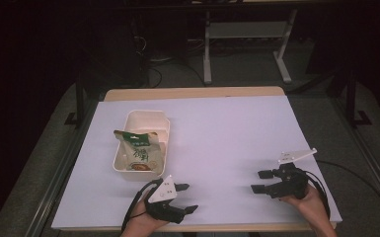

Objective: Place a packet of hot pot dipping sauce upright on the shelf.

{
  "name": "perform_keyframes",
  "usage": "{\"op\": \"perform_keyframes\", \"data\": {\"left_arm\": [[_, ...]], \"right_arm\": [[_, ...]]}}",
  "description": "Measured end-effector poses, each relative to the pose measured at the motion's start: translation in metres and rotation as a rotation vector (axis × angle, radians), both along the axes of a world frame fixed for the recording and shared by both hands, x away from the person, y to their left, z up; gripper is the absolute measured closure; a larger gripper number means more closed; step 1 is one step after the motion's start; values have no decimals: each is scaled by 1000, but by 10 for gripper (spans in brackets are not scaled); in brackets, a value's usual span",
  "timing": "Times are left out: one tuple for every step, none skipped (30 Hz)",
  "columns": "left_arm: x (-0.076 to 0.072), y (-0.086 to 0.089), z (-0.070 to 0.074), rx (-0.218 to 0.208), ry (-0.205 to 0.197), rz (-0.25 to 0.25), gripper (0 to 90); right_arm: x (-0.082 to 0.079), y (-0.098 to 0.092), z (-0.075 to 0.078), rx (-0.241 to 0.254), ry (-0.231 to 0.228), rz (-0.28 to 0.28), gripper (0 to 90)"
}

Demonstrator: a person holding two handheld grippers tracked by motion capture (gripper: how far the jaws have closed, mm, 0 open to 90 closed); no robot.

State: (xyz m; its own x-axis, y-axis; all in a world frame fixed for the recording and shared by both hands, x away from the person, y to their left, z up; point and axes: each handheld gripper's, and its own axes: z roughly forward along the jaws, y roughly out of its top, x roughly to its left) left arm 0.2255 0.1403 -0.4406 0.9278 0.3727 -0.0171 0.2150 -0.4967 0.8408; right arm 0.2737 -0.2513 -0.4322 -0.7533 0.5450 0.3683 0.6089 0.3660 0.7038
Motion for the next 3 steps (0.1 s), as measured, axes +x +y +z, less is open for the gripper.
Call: {"op": "perform_keyframes", "data": {"left_arm": [[0, 0, 0, 3, -2, -2, 309], [0, 0, 1, 3, -3, -2, 310], [0, 0, 1, 3, -4, -2, 309]], "right_arm": [[-2, 0, -1, 2, 1, -3, 268], [-4, 0, -1, -5, -6, -2, 266], [-7, 1, -1, -9, -8, -5, 264]]}}
